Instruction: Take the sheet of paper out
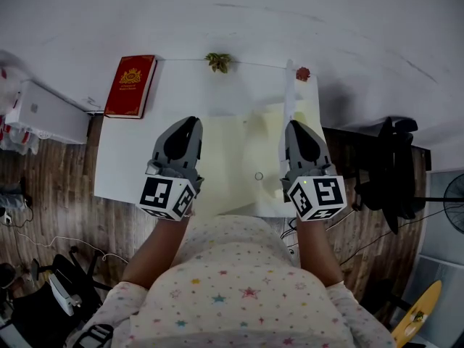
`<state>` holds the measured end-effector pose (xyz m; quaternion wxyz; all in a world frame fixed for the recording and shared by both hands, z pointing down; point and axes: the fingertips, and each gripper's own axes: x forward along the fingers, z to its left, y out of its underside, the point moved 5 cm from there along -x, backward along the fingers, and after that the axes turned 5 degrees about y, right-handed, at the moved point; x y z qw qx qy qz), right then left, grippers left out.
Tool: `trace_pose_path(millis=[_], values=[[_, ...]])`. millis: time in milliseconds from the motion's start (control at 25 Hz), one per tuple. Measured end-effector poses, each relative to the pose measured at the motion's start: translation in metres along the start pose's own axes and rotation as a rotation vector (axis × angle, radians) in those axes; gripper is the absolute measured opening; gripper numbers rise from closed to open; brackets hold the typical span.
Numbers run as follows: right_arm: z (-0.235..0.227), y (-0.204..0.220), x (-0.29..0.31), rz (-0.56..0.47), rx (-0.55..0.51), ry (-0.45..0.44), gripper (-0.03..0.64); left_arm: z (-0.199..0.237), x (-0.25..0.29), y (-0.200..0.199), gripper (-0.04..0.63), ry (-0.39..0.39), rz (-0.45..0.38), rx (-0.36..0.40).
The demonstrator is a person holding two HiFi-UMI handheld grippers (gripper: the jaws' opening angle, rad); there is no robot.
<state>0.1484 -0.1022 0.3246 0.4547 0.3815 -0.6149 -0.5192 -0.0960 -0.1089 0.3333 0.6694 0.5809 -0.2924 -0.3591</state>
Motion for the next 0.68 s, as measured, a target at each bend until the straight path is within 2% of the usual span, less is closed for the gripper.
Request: trace_pose_path(millis=[680], values=[[0.0037, 0.0008, -0.0029, -0.003, 0.009, 0.011, 0.003, 0.0014, -0.0039, -0.0020, 0.032, 0.011, -0.004, -0.005]])
